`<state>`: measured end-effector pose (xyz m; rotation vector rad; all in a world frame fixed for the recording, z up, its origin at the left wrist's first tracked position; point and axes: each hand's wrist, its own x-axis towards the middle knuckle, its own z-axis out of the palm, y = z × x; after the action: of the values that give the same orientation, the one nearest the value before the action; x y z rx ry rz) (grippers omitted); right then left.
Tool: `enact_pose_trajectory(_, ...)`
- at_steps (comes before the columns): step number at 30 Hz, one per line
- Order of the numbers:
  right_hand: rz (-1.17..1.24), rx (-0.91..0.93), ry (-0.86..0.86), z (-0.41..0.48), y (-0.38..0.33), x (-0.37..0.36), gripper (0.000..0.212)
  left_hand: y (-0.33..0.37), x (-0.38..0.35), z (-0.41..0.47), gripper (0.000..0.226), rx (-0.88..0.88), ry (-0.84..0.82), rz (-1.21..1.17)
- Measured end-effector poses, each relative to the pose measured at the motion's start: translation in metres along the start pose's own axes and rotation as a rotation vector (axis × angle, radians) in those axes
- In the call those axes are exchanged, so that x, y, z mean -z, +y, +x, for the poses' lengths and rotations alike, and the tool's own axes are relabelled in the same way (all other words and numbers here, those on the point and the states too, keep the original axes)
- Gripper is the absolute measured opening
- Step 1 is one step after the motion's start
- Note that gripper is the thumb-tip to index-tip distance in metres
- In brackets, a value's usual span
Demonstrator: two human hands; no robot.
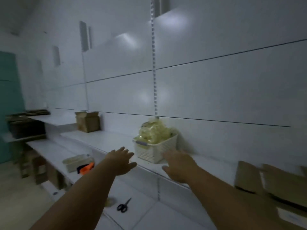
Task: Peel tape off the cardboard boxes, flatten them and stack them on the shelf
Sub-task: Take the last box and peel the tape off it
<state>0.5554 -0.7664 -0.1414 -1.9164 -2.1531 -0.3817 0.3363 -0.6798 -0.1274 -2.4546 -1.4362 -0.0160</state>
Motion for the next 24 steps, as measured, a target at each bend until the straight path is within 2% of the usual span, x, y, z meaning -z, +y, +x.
enact_pose_trajectory(4,-0.024,0.235,-0.145,0.054,-0.14,-0.035,0.06,-0.131,-0.019,-0.061,0.062,0.225,-0.001,-0.009)
enact_pose_trajectory(10,0.081,0.322,-0.226,0.113,-0.268,-0.057,0.063,-0.262,-0.054,-0.12,0.065,0.369,-0.05,0.048)
enact_pose_trajectory(14,0.119,0.366,-0.194,0.146,-0.309,-0.078,0.06,-0.307,-0.078,-0.117,0.064,0.344,-0.102,0.097)
enact_pose_trajectory(18,0.086,0.4,-0.182,0.193,-0.322,-0.1,0.061,-0.337,-0.098,-0.086,0.057,0.272,-0.136,0.125)
enact_pose_trajectory(21,0.066,0.401,-0.144,0.24,-0.319,-0.113,0.06,-0.36,-0.114,-0.061,0.056,0.292,-0.14,0.117)
enact_pose_trajectory(24,0.089,0.382,-0.124,0.291,-0.318,-0.127,0.063,-0.388,-0.129,-0.032,0.055,0.383,-0.15,0.033)
